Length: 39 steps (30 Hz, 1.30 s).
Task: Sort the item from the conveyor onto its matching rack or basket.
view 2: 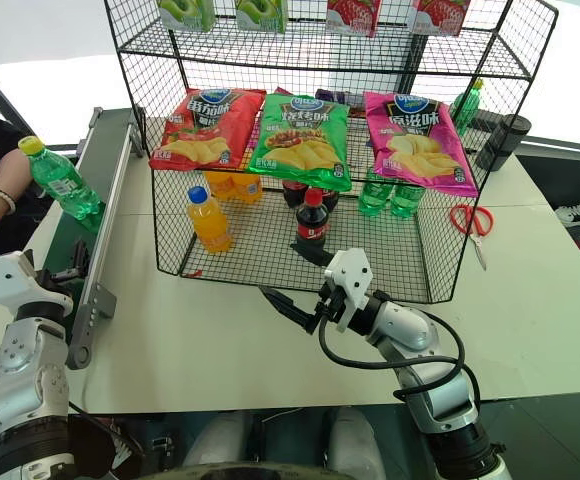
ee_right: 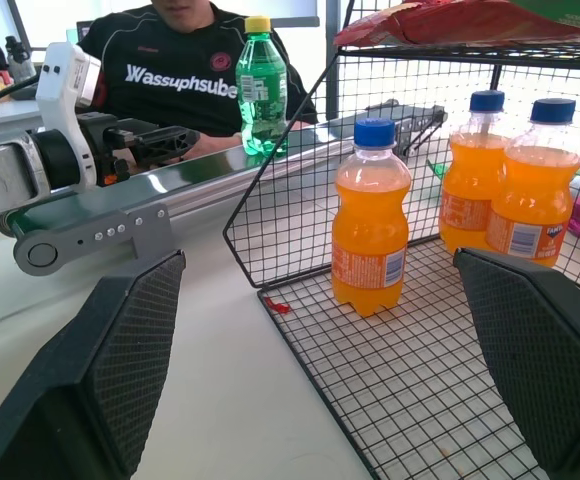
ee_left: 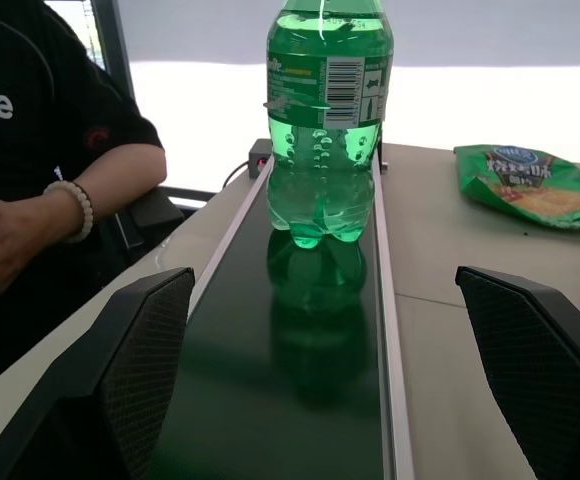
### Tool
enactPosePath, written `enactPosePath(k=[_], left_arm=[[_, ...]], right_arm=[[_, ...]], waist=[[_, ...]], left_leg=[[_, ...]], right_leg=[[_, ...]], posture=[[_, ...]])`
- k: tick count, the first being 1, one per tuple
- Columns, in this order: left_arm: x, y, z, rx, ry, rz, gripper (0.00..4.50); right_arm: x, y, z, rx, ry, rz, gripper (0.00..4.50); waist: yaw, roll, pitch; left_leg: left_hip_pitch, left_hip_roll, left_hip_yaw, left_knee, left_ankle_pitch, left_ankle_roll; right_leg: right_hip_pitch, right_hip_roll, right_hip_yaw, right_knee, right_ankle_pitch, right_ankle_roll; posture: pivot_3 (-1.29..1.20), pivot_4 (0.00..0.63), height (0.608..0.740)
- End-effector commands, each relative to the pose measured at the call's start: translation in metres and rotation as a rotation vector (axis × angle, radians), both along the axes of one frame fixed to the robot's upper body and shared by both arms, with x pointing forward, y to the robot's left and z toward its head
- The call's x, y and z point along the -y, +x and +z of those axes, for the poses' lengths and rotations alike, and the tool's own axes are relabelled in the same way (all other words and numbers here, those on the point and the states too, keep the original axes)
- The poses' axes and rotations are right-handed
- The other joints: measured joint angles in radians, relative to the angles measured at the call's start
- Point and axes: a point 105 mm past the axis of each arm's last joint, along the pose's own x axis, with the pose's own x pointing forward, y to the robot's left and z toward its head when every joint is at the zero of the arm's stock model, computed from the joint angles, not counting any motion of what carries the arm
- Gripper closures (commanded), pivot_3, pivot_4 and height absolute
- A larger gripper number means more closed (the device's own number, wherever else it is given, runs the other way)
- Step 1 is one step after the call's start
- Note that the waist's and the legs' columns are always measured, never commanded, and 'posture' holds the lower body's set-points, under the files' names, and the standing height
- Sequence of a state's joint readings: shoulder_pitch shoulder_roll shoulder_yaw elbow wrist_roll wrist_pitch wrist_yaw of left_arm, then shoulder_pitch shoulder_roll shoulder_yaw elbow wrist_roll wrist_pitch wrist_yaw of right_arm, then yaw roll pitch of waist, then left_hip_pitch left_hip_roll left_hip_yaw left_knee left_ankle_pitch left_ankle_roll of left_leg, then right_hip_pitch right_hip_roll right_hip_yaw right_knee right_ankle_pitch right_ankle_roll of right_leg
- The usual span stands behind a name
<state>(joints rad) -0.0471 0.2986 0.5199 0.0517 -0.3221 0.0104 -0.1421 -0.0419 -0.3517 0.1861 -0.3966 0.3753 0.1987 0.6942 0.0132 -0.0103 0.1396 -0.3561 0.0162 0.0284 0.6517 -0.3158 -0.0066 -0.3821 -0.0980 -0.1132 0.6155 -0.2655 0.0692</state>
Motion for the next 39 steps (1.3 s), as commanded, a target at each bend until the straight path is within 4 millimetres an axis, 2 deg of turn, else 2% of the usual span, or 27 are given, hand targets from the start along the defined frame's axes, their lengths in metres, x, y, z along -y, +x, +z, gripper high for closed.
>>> enactPosePath(k=[1,37,39], left_arm=[[-0.0010,0.0011,0.0116,0.044,0.024,0.007,0.00],[-0.0075,0.0007,0.0148,0.059,0.050,0.067,0.00],[-0.0067,0.0004,0.0151,0.063,0.048,0.063,0.57]], right_arm=[[-0.0014,-0.0039,0.0129,0.048,0.030,0.016,0.02],[-0.0049,-0.0047,0.0152,0.043,0.039,0.037,0.02],[-0.0051,-0.0045,0.0154,0.044,0.039,0.038,0.00]], waist=[[0.000,0.000,0.000],[0.000,0.000,0.000],[0.000,0.000,0.000]], left_leg=[[0.000,0.000,0.000,0.000,0.000,0.000],[0.000,0.000,0.000,0.000,0.000,0.000],[0.000,0.000,0.000,0.000,0.000,0.000]], right_leg=[[0.000,0.000,0.000,0.000,0.000,0.000],[0.000,0.000,0.000,0.000,0.000,0.000],[0.000,0.000,0.000,0.000,0.000,0.000]], posture=[[0.00,0.150,0.730],[0.00,0.150,0.730],[0.00,0.150,0.730]])
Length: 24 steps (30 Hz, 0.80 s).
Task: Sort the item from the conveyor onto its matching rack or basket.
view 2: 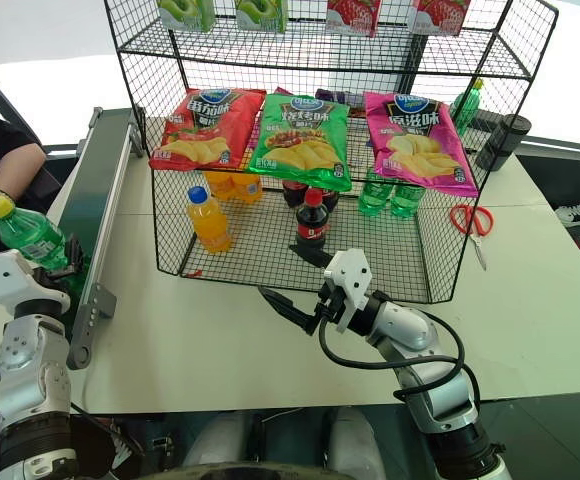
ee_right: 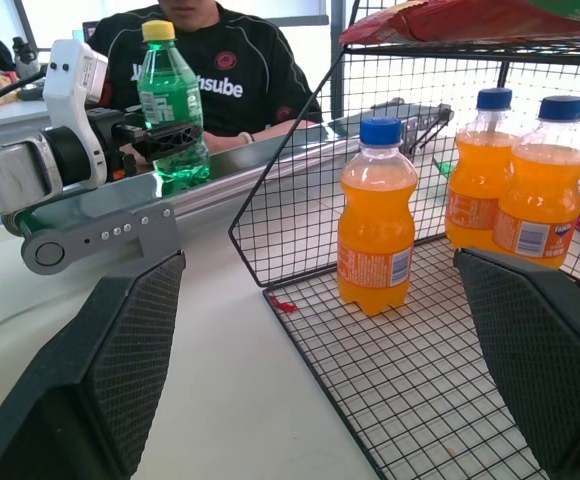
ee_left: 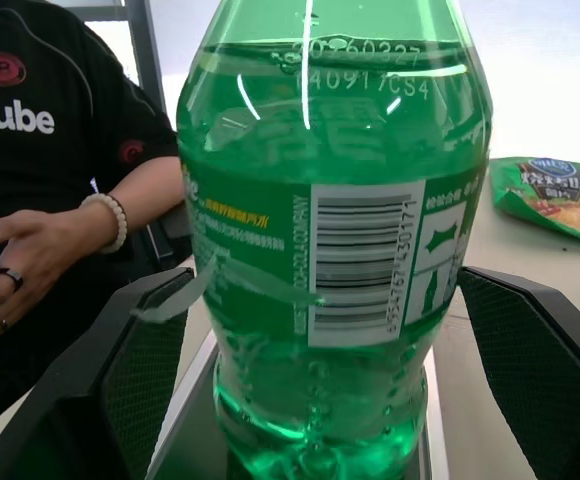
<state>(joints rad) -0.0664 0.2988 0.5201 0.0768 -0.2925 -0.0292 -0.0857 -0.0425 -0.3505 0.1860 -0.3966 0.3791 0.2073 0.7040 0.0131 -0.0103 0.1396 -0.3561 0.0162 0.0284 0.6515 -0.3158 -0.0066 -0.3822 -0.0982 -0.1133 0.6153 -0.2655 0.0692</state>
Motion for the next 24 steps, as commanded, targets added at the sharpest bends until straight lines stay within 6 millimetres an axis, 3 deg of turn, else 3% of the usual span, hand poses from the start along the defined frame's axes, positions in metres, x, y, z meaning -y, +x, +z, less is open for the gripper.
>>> enactPosePath(k=[1,3,8,16,20,24], left_arm=[[-0.001,0.000,0.012,0.043,0.027,-0.001,0.86],[-0.001,0.000,0.012,0.039,0.029,0.001,1.62],[0.001,0.000,0.027,0.078,0.071,-0.022,1.62],[0.048,0.003,0.086,0.191,0.194,-0.358,1.62],[0.099,0.000,0.105,0.204,0.158,-0.654,1.62],[0.152,-0.007,0.097,0.127,0.167,-0.939,1.62]], right_arm=[[-0.004,-0.004,0.016,0.053,0.039,0.027,0.00],[-0.004,-0.003,0.016,0.053,0.038,0.026,0.00],[0.001,0.000,0.018,0.072,0.027,0.004,0.00],[0.019,0.003,0.032,0.093,0.008,-0.024,0.00],[0.022,0.002,0.036,0.080,-0.014,-0.005,0.00],[0.021,0.003,0.040,0.079,-0.021,0.012,0.00]], waist=[[0.000,0.000,0.000],[0.001,0.000,0.000],[0.000,0.000,0.000],[-0.001,-0.006,0.002],[-0.001,-0.004,0.003],[-0.001,-0.003,0.004]], left_leg=[[0.000,0.000,0.000,0.000,0.000,0.000],[0.000,0.000,0.000,0.000,0.000,0.000],[0.000,0.000,0.000,0.000,0.000,0.000],[-0.002,0.000,-0.001,0.000,0.000,0.000],[-0.002,0.000,0.000,-0.001,0.000,-0.001],[-0.001,0.000,0.000,-0.001,0.000,-0.001]], right_leg=[[0.000,0.000,0.000,0.000,0.000,0.000],[0.000,0.000,0.000,0.000,0.000,0.000],[0.000,0.000,0.000,0.000,0.000,0.000],[-0.001,-0.001,0.000,-0.001,0.000,0.000],[-0.001,-0.001,0.000,-0.001,0.000,0.000],[0.000,-0.001,0.000,-0.001,0.000,0.000]], posture=[[0.00,0.150,0.730],[0.00,0.150,0.730],[0.00,0.150,0.730],[0.00,0.150,0.730],[0.00,0.150,0.730],[0.00,0.150,0.730]])
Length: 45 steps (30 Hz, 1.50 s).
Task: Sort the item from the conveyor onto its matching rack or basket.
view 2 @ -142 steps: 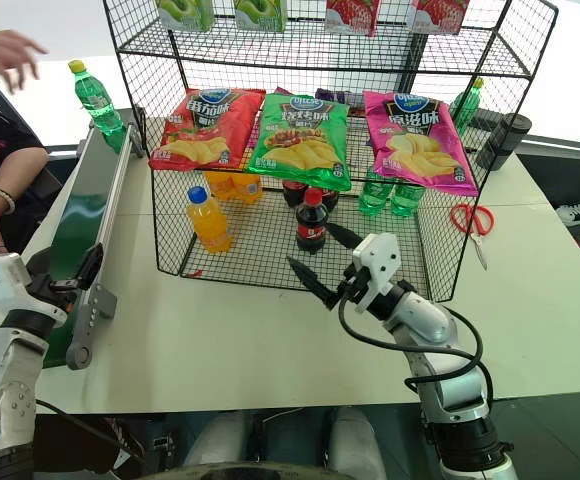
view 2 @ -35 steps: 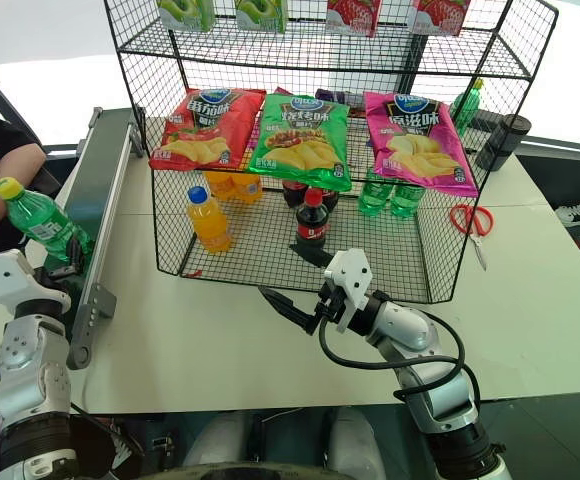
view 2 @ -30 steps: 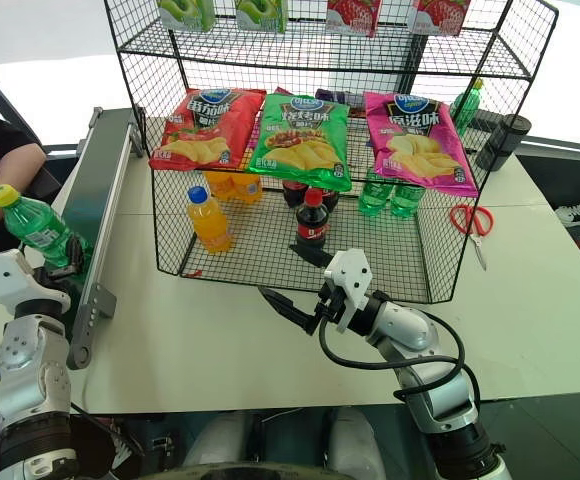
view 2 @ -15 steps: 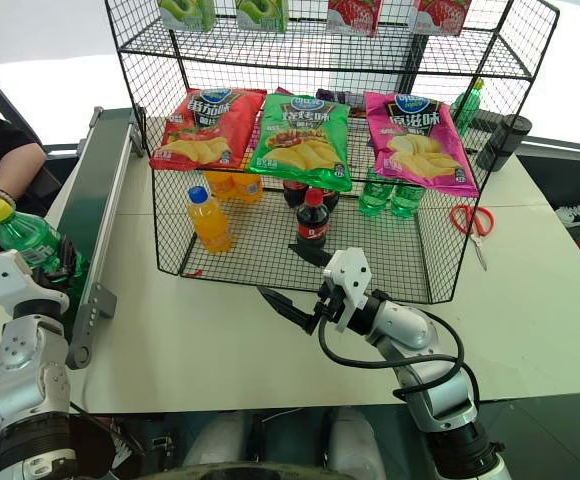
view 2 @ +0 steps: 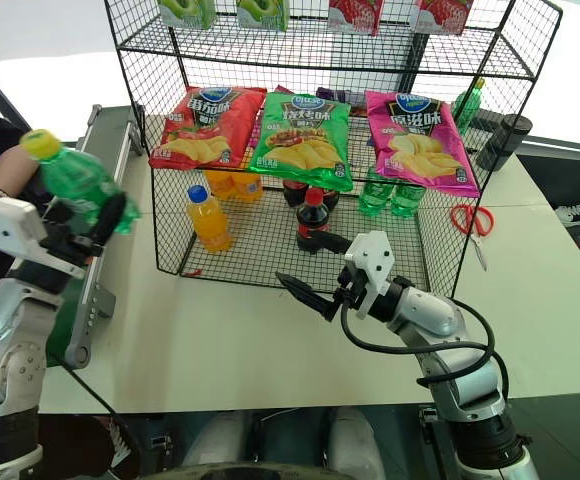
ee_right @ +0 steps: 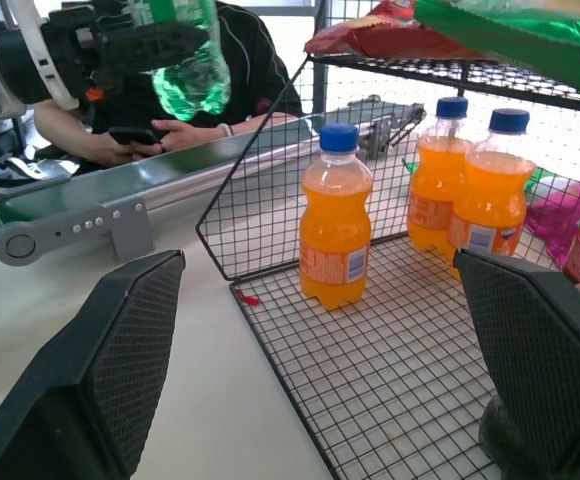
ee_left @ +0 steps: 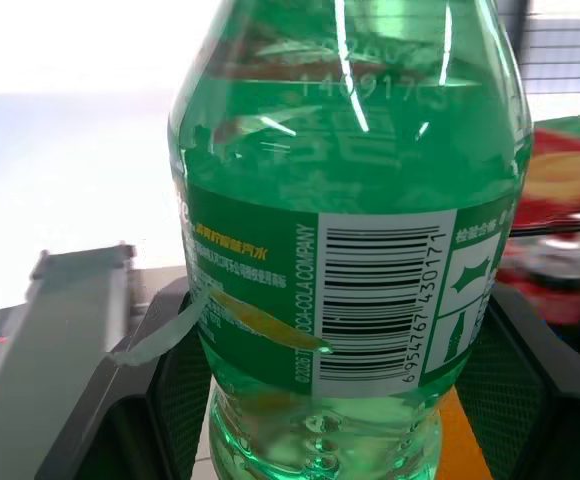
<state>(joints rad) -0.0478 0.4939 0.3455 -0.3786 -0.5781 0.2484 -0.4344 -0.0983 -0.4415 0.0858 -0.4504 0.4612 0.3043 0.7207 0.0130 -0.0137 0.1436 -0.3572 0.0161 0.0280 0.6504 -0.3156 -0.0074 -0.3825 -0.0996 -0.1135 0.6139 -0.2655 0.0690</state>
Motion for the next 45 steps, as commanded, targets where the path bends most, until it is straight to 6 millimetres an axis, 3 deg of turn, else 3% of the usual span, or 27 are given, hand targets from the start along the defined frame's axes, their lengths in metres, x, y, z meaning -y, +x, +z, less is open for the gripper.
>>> enactPosePath(k=[1,7,11,17,26,29,30,35,36,38,45], left_arm=[[0.045,-0.012,0.005,-0.015,0.047,-0.247,1.62],[0.103,-0.016,-0.028,-0.104,0.132,-0.553,1.62],[0.139,-0.019,-0.039,-0.095,0.168,-0.743,1.62],[0.170,-0.021,-0.041,-0.054,0.209,-0.912,1.62],[0.182,-0.021,-0.038,-0.012,0.253,-1.003,1.62],[0.184,-0.021,-0.039,-0.007,0.267,-1.014,1.63],[0.185,-0.021,-0.040,-0.007,0.271,-1.018,1.63],[0.186,-0.020,-0.045,-0.047,0.257,-1.033,1.63],[0.186,-0.020,-0.046,-0.057,0.251,-1.032,0.62],[0.186,-0.018,-0.049,-0.071,0.262,-1.019,0.15],[0.166,-0.002,-0.069,-0.168,0.264,-0.874,0.15]], right_arm=[[-0.002,-0.005,0.019,0.049,0.022,0.035,0.00],[-0.012,-0.009,0.027,0.027,0.057,0.075,0.00],[-0.020,-0.015,0.024,-0.003,0.069,0.091,0.00],[-0.023,-0.018,0.019,-0.035,0.083,0.055,0.00],[-0.015,-0.020,0.014,-0.061,0.100,0.005,0.00],[-0.015,-0.022,0.014,-0.064,0.111,0.008,0.82],[-0.015,-0.023,0.015,-0.064,0.112,0.009,1.33],[-0.015,-0.023,0.016,-0.047,0.104,-0.003,1.47],[-0.015,-0.023,0.016,-0.045,0.103,-0.004,1.47],[-0.015,-0.022,0.017,-0.040,0.102,-0.010,1.47],[0.006,-0.005,0.027,0.040,0.115,-0.154,1.47]], waist=[[-0.001,0.001,0.000],[0.000,0.003,0.002],[0.002,0.003,0.002],[0.001,0.004,0.002],[0.000,0.004,0.002],[0.001,0.004,0.002],[0.002,0.004,0.002],[0.001,0.004,0.002],[0.001,0.004,0.002],[0.001,0.004,0.002],[0.001,0.004,0.002]], left_leg=[[0.000,0.000,0.000,0.000,0.000,0.000],[0.000,0.000,0.000,0.000,0.000,0.000],[-0.001,-0.001,0.000,0.000,0.000,0.000],[-0.001,-0.001,0.000,0.000,0.000,0.001],[-0.001,-0.001,0.000,0.000,0.000,0.001],[-0.001,-0.001,0.000,0.000,0.000,0.001],[-0.001,-0.001,0.000,0.000,0.000,0.001],[-0.001,-0.001,0.000,0.000,0.000,0.001],[-0.001,-0.001,0.000,0.000,0.000,0.001],[-0.001,-0.001,0.000,0.000,0.000,0.001],[-0.001,-0.001,0.000,0.000,0.000,0.001]], right_leg=[[0.000,0.000,0.000,0.000,0.000,0.000],[-0.001,0.002,0.000,0.000,0.000,0.000],[-0.001,0.003,0.000,0.000,0.000,0.000],[-0.001,0.003,0.000,0.000,0.000,0.000],[-0.001,0.004,0.000,0.000,0.000,0.000],[-0.001,0.004,0.000,0.000,0.000,0.000],[-0.001,0.004,0.000,0.000,0.000,0.000],[-0.001,0.004,0.000,0.000,0.000,0.000],[-0.001,0.004,0.000,0.000,0.000,0.000],[-0.001,0.004,0.000,0.000,0.000,0.000],[-0.001,0.004,0.000,0.000,0.000,0.000]], posture=[[0.00,0.150,0.730],[0.00,0.150,0.730],[0.00,0.150,0.730],[0.00,0.150,0.730],[0.00,0.150,0.730],[0.00,0.150,0.730],[0.00,0.150,0.730],[0.00,0.150,0.730],[0.00,0.150,0.730],[0.00,0.150,0.730],[0.00,0.150,0.730]])
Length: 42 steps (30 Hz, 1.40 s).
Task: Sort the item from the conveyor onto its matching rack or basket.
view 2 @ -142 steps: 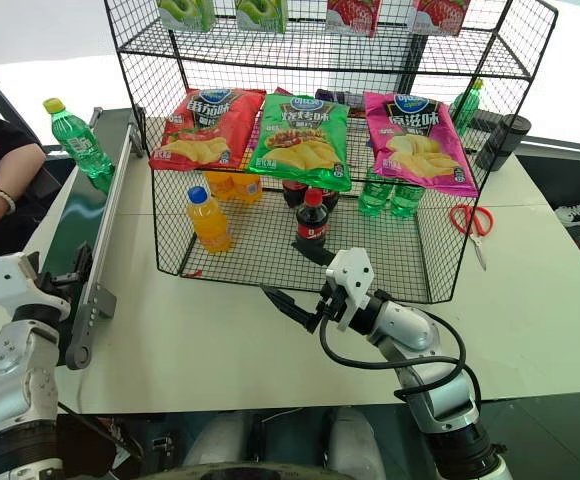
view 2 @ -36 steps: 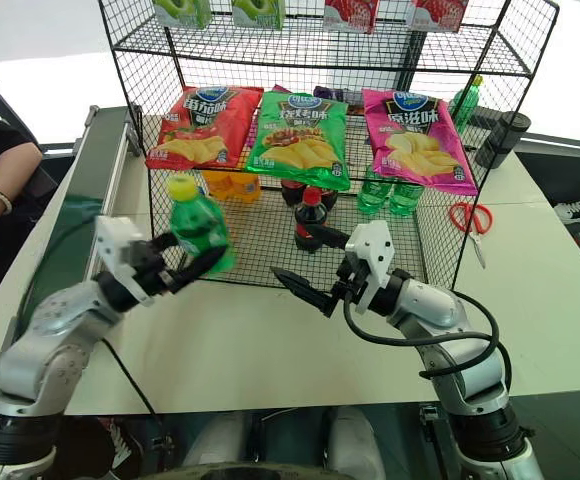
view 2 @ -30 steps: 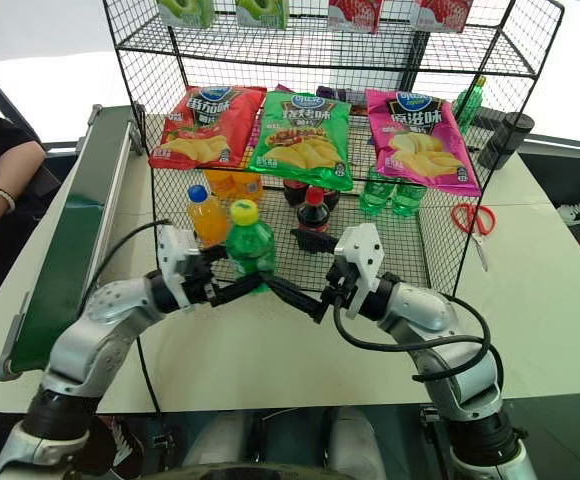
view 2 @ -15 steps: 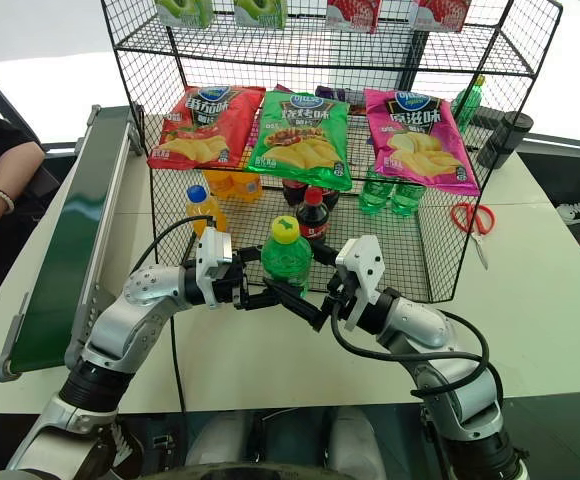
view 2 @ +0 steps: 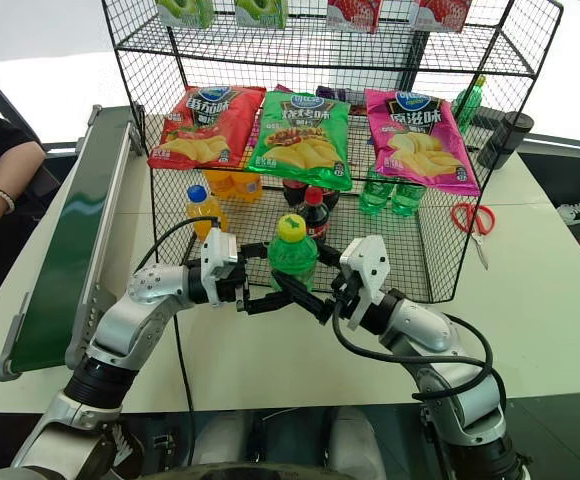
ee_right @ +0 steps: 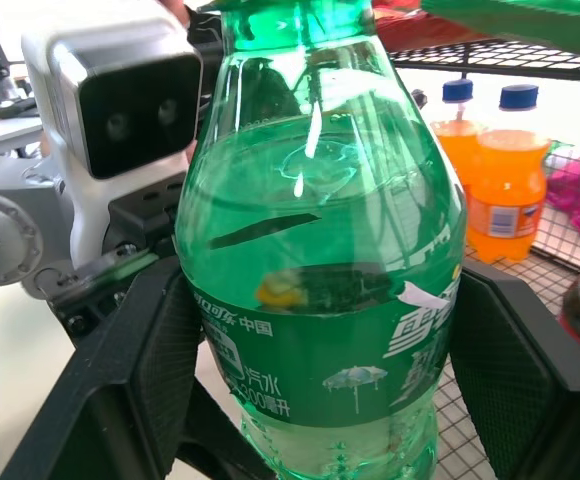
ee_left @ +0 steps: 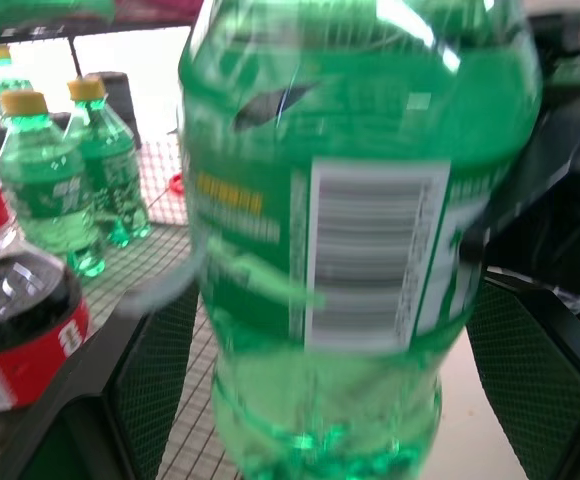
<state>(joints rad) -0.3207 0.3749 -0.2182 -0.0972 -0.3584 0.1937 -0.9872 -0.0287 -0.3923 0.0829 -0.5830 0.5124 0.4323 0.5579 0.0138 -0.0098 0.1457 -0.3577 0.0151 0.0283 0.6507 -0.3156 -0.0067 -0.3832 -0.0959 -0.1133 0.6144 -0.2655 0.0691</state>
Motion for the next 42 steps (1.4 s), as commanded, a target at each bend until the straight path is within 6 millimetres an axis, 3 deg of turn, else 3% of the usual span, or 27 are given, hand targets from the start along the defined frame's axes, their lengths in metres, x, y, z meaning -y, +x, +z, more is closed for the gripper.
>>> enactPosePath(k=[1,9,14,18,27,35,38,42], left_arm=[[-0.011,0.006,-0.001,-0.010,0.002,0.069,0.15],[-0.026,0.003,-0.002,-0.014,-0.013,0.142,0.15],[-0.019,-0.007,0.003,0.003,-0.026,0.101,0.15],[-0.012,-0.011,0.005,0.003,-0.034,0.079,0.15],[-0.007,-0.014,0.008,0.011,-0.036,0.065,0.15],[-0.004,-0.012,0.011,0.017,-0.047,0.073,0.15],[-0.003,-0.012,0.011,0.017,-0.048,0.076,0.00],[-0.001,-0.011,0.011,0.014,-0.056,0.076,0.00]], right_arm=[[0.017,0.007,0.025,0.137,0.023,-0.108,1.47],[0.069,0.018,-0.003,0.107,0.008,-0.415,1.47],[0.098,0.037,-0.033,0.068,-0.025,-0.613,1.47],[0.112,0.057,-0.043,0.061,-0.001,-0.723,1.47],[0.132,0.090,-0.050,0.038,0.099,-0.837,1.47],[0.135,0.099,-0.056,0.019,0.128,-0.836,1.47],[0.135,0.098,-0.056,0.015,0.137,-0.831,0.05],[0.133,0.096,-0.055,0.030,0.108,-0.826,0.05]], waist=[[0.000,0.000,0.000],[0.000,0.000,0.000],[-0.001,0.001,0.000],[-0.004,0.003,0.001],[-0.002,0.005,0.001],[-0.002,0.005,0.001],[-0.003,0.005,0.001],[-0.003,0.006,0.001]], left_leg=[[0.000,0.000,0.000,0.000,0.000,0.000],[0.000,0.000,0.000,0.000,0.000,0.000],[0.001,0.000,0.000,0.000,0.000,0.000],[0.001,0.000,0.001,0.000,0.000,0.000],[0.000,0.000,0.001,0.000,0.000,-0.001],[0.000,0.000,0.001,0.000,0.002,-0.004],[0.000,0.000,0.001,0.000,0.002,-0.004],[0.001,0.000,0.001,0.000,0.002,-0.003]], right_leg=[[0.000,0.000,0.000,0.000,0.000,0.000],[0.000,-0.001,0.000,0.000,0.000,0.000],[0.000,-0.001,0.000,0.001,0.000,0.000],[0.000,0.000,0.001,0.001,0.000,0.000],[0.000,0.000,0.001,0.001,0.000,0.000],[0.000,0.000,0.001,0.001,0.000,0.000],[0.000,0.000,0.001,0.001,0.000,0.000],[0.000,0.000,0.001,0.001,0.000,0.000]], posture=[[0.00,0.150,0.730],[0.00,0.150,0.730],[0.00,0.150,0.730],[0.00,0.150,0.730],[0.00,0.150,0.730],[0.00,0.150,0.730],[0.00,0.150,0.730],[0.00,0.150,0.730]])
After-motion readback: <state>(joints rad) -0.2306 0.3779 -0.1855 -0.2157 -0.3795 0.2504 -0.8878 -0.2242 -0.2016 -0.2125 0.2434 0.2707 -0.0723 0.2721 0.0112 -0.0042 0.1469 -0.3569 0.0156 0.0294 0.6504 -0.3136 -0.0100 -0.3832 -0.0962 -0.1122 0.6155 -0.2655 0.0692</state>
